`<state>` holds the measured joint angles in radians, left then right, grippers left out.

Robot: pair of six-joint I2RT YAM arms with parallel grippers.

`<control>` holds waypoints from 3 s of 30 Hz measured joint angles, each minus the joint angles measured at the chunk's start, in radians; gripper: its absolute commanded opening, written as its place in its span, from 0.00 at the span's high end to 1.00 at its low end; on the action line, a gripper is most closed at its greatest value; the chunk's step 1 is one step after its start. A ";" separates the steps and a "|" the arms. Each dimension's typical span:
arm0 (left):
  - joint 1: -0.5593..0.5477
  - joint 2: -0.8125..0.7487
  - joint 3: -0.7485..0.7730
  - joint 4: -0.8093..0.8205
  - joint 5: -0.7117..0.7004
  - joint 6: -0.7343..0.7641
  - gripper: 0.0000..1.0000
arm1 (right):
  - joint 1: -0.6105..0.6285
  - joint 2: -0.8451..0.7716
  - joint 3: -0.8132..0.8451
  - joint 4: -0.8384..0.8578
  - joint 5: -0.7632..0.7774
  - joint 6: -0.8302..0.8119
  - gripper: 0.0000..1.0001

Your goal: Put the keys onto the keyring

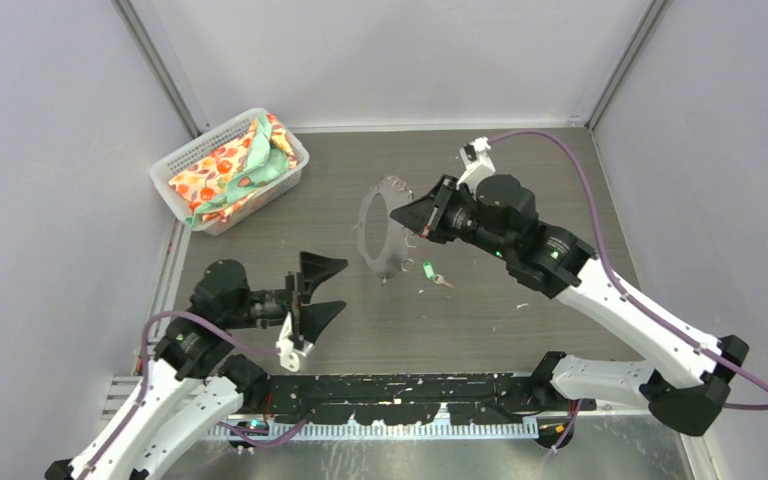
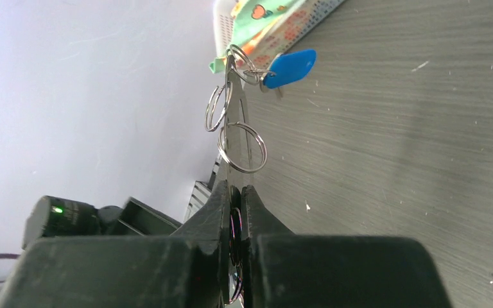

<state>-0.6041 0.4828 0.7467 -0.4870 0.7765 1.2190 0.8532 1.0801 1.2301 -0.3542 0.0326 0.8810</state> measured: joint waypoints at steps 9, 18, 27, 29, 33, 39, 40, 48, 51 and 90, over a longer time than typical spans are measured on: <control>-0.005 0.148 -0.258 0.375 0.085 0.416 0.24 | 0.000 0.149 0.046 -0.050 -0.013 0.073 0.99; -0.006 0.149 -0.261 0.484 0.152 0.626 0.44 | 0.000 0.169 0.053 -0.069 -0.018 0.092 0.99; -0.008 0.113 -0.261 0.404 0.226 0.741 0.49 | -0.006 0.169 0.058 -0.071 -0.027 0.106 0.99; -0.009 0.116 -0.260 0.397 0.234 0.758 0.54 | -0.007 0.169 0.058 -0.073 -0.027 0.106 0.99; -0.010 0.122 -0.255 0.374 0.242 0.784 0.57 | -0.009 0.169 0.058 -0.075 -0.027 0.106 0.99; -0.010 0.137 -0.235 0.299 0.246 0.829 0.52 | -0.010 0.170 0.058 -0.075 -0.042 0.105 0.99; -0.011 0.143 -0.232 0.288 0.246 0.829 0.52 | -0.010 0.171 0.058 -0.076 -0.045 0.105 0.99; -0.021 0.182 -0.227 0.251 0.234 0.829 0.49 | -0.010 0.171 0.058 -0.082 -0.057 0.105 0.99; -0.024 0.185 -0.227 0.247 0.226 0.829 0.49 | -0.010 0.171 0.058 -0.082 -0.059 0.105 0.99; -0.026 0.174 -0.225 0.401 0.264 0.829 0.99 | -0.015 0.170 0.054 -0.041 -0.101 0.148 0.83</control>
<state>-0.6300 0.6563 0.5213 -0.0856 1.0409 2.0480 0.8379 1.2499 1.2839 -0.3950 -0.0689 1.0286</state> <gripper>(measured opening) 0.284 0.075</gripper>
